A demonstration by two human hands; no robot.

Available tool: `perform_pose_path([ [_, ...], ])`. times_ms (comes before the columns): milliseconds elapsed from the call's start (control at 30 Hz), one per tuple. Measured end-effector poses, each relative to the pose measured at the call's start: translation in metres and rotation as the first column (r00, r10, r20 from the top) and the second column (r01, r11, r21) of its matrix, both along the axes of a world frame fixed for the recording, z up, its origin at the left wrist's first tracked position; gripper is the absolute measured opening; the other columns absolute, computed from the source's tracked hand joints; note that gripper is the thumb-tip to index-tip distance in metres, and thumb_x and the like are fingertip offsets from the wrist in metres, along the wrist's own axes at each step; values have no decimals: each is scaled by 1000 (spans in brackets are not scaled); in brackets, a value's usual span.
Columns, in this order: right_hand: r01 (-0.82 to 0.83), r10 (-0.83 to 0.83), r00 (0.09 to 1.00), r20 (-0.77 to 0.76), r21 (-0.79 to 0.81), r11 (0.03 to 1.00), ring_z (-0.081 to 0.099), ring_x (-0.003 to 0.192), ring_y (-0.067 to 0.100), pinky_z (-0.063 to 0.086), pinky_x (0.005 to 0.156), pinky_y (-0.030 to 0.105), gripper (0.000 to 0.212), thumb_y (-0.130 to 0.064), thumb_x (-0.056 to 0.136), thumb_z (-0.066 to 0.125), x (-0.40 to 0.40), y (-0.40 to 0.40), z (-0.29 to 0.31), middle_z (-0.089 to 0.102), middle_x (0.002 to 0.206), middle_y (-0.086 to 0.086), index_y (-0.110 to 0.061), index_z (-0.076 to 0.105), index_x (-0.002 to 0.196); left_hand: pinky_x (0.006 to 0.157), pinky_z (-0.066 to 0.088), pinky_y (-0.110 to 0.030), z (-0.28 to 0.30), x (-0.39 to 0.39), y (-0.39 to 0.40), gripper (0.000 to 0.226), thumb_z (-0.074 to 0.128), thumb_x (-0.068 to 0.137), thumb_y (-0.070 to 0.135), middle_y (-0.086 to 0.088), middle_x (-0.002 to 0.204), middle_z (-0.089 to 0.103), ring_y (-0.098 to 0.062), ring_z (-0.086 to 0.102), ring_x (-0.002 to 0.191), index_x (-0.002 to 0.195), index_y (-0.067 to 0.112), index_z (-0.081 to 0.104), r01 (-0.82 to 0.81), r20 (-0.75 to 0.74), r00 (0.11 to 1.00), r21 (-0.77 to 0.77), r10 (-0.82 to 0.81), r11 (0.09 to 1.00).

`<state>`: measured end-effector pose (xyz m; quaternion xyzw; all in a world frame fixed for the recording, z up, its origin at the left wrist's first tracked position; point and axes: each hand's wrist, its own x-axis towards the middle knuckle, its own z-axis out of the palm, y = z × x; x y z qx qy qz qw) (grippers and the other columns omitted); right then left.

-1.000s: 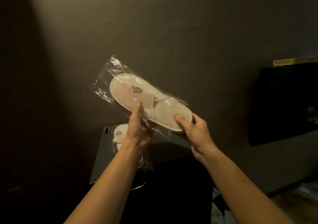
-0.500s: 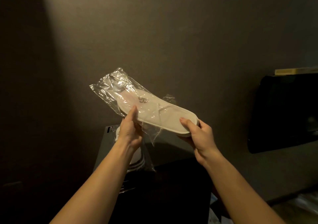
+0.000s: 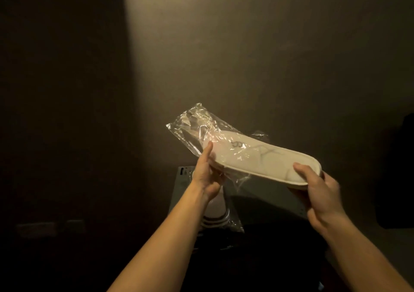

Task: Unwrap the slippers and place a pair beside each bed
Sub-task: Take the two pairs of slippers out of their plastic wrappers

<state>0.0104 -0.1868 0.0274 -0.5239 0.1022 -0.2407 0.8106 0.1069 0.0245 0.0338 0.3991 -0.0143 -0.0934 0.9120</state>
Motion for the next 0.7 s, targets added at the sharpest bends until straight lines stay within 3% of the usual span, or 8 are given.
perform_pose_path([
  [200, -32, 32, 999, -7, -31, 999, 74, 94, 24, 60, 73, 38, 15, -20, 87, 77, -3, 4, 5, 76, 101, 8, -18, 72, 101, 100, 54, -45, -7, 17, 10, 48, 71, 87, 34, -14, 121, 72, -28, 68, 113, 127, 8, 65, -114, -33, 993, -5, 114, 993],
  [267, -36, 36, 999, -3, -46, 998, 74, 92, 22, 60, 71, 36, 13, -19, 87, 76, -4, 6, 5, 77, 100, 7, -18, 72, 99, 80, 62, -37, -4, 21, 19, 49, 73, 85, 31, -10, 108, 75, -20, 75, 89, 128, 8, 65, -151, -35, 988, -30, 150, 988],
  [333, -16, 16, 1000, 2, -52, 999, 75, 90, 21, 60, 69, 35, 14, -19, 87, 77, -6, 7, 4, 78, 100, 8, -15, 73, 100, 49, 57, -22, -1, 25, 30, 48, 70, 88, 24, -2, 83, 71, -7, 67, 53, 131, 5, 63, -227, -57, 973, -57, 224, 972],
  [367, -6, 6, 1000, 0, -51, 999, 75, 91, 21, 61, 71, 35, 17, -19, 86, 77, -7, 7, 4, 78, 101, 8, -14, 74, 102, 43, 54, -21, 1, 28, 35, 44, 68, 90, 20, -1, 77, 68, -7, 63, 47, 130, 4, 63, -279, -80, 958, -67, 274, 958],
  [467, 60, -60, 998, -6, -3, 998, 73, 95, 24, 62, 78, 39, 22, -23, 86, 77, -14, 2, 9, 76, 102, 9, -14, 72, 106, 43, 58, -27, 7, 35, 49, 28, 67, 88, 5, -14, 92, 70, -18, 68, 53, 116, 5, 63, -455, -113, 885, -14, 451, 890],
  [533, 112, -113, 993, 14, 65, 992, 73, 92, 24, 61, 73, 37, 29, -24, 84, 78, -17, -2, 15, 75, 102, 10, -12, 71, 109, 49, 60, -27, 10, 38, 53, 30, 64, 88, -4, -17, 100, 68, -20, 71, 58, 115, 8, 57, -553, -50, 831, 15, 553, 833],
  [600, 150, -157, 987, 41, 142, 979, 75, 87, 23, 62, 67, 34, 38, -25, 81, 79, -21, -4, 23, 76, 102, 11, -9, 70, 114, 60, 61, -28, 13, 37, 54, 31, 60, 92, -4, -12, 104, 67, -19, 73, 71, 118, 11, 53, -616, 21, 788, 46, 616, 786],
  [700, 161, -178, 981, 75, 195, 968, 76, 74, 15, 61, 60, 30, 35, -25, 79, 79, -25, -2, 35, 76, 95, 8, -9, 72, 109, 55, 58, -22, 9, 33, 48, 31, 56, 94, -6, -5, 99, 67, -15, 71, 77, 117, 15, 55, -662, 165, 749, 145, 641, 736],
])
